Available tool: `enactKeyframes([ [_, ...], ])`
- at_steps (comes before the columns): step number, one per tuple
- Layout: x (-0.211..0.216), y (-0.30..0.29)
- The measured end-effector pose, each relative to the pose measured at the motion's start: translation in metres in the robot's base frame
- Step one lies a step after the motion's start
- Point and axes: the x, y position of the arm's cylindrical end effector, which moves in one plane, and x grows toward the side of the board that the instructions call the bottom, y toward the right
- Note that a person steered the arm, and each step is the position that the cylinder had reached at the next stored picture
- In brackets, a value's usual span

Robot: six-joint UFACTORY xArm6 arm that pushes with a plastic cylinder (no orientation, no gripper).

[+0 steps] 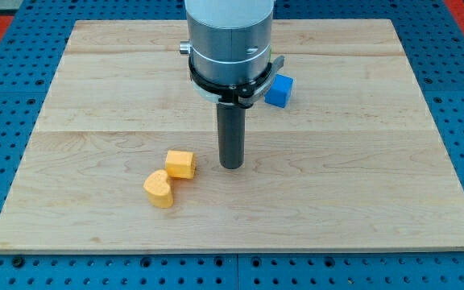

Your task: Slide the red star into the green circle

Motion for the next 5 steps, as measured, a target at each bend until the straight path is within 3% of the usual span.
enactKeyframes([
  [1, 0.0, -0.002],
  [2, -0.03, 0.002],
  [4, -0.032, 0.0],
  [5, -0.032, -0.036],
])
